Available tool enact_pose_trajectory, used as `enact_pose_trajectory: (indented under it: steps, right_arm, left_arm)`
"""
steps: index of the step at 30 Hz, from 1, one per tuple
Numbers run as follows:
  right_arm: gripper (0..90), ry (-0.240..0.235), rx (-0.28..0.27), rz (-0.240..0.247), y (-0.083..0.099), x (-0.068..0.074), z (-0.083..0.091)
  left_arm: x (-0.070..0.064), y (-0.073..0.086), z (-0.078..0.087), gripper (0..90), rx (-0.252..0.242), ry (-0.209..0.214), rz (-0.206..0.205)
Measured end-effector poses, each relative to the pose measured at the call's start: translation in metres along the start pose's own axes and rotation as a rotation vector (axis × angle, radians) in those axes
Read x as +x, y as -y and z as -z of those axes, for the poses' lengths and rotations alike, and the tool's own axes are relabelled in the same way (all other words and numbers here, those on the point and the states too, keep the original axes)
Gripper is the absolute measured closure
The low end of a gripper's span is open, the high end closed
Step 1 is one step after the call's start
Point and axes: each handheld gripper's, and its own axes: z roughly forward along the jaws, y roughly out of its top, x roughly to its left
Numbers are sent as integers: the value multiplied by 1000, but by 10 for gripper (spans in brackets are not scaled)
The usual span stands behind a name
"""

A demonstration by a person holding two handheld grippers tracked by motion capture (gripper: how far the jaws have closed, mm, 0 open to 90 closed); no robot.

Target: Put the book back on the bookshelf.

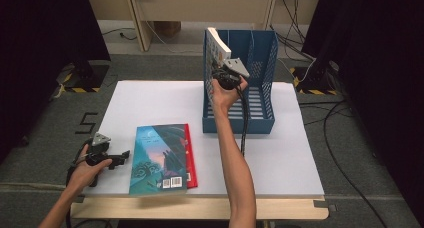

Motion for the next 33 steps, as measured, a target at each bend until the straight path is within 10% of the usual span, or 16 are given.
enact_pose_trajectory:
  steps: [19, 33]
  right_arm:
    - [732, -11, 27, 2, 18, -1, -4]
    - [716, -81, 92, 100, 21, 8, 4]
  left_arm:
    - [-1, 0, 0, 88, -2, -5, -4]
    - [-1, 0, 0, 89, -4, -7, -5]
